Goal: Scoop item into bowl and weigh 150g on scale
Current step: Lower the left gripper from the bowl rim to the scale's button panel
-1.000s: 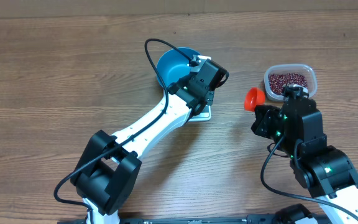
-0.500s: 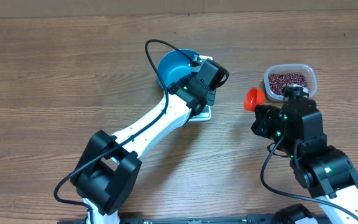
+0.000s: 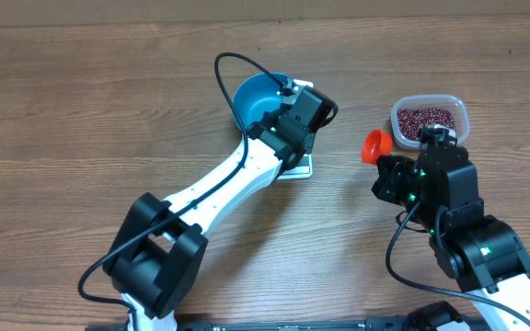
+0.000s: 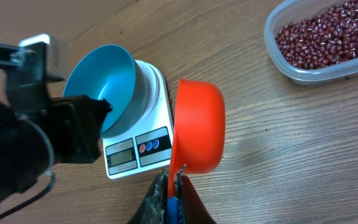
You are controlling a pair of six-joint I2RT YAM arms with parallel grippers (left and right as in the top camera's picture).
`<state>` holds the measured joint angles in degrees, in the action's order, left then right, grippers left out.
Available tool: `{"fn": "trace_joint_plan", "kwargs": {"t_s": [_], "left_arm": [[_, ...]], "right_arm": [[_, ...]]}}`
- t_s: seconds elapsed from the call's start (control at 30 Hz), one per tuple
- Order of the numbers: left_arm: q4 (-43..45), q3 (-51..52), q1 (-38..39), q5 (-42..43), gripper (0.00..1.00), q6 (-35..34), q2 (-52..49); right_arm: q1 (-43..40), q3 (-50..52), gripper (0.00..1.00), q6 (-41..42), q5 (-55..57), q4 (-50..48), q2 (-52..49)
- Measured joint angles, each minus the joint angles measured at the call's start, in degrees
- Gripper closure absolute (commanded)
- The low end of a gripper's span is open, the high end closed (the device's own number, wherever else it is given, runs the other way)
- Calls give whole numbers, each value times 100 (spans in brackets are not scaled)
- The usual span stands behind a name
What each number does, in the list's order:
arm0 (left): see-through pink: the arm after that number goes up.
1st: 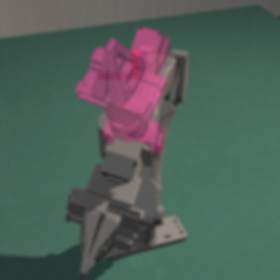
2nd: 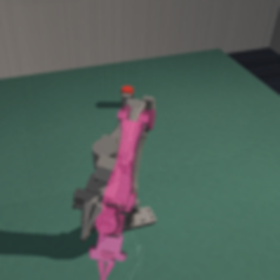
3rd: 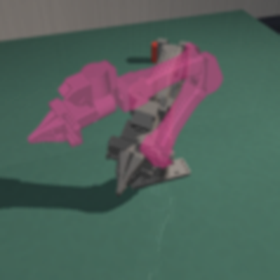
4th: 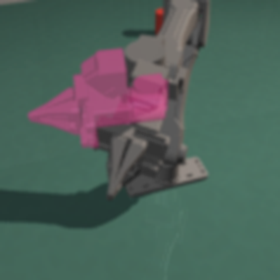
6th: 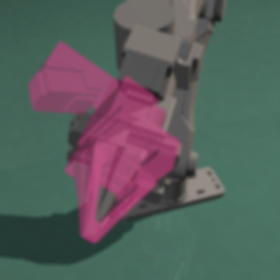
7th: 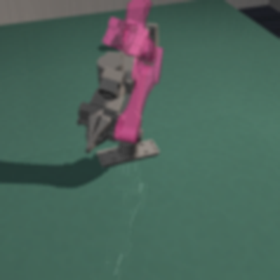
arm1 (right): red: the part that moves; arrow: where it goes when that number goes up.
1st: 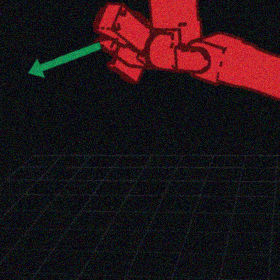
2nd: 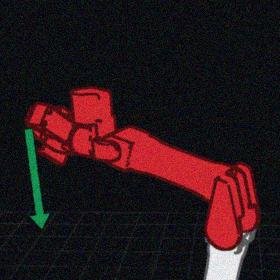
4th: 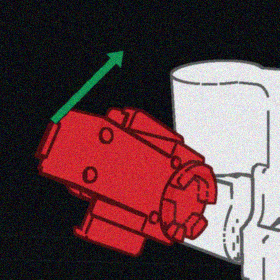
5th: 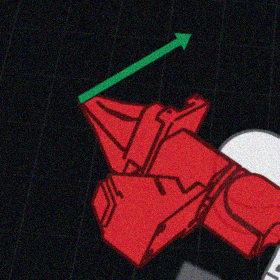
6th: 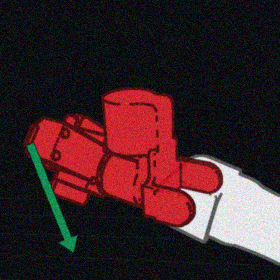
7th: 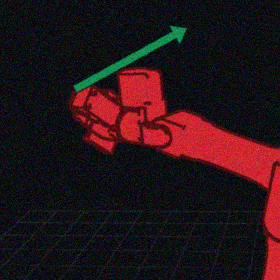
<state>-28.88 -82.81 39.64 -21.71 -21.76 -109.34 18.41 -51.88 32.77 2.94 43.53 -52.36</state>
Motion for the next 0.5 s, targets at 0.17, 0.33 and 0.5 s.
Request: {"fn": "trace_joint_plan", "kwargs": {"t_s": [0.17, 0.33, 0.5], "left_arm": [[-382, 0, -2, 7, 96, 120, 575], [-1086, 0, -4, 236, 95, 442, 1405], [-1934, -7, -4, 1403, 95, 1797, 2271]], "right_arm": [[0, 0, 96, 2, 2, -2, 0], [0, 0, 96, 0, -2, 2, 0], [0, 0, 96, 0, 0, 2, 0]]}}
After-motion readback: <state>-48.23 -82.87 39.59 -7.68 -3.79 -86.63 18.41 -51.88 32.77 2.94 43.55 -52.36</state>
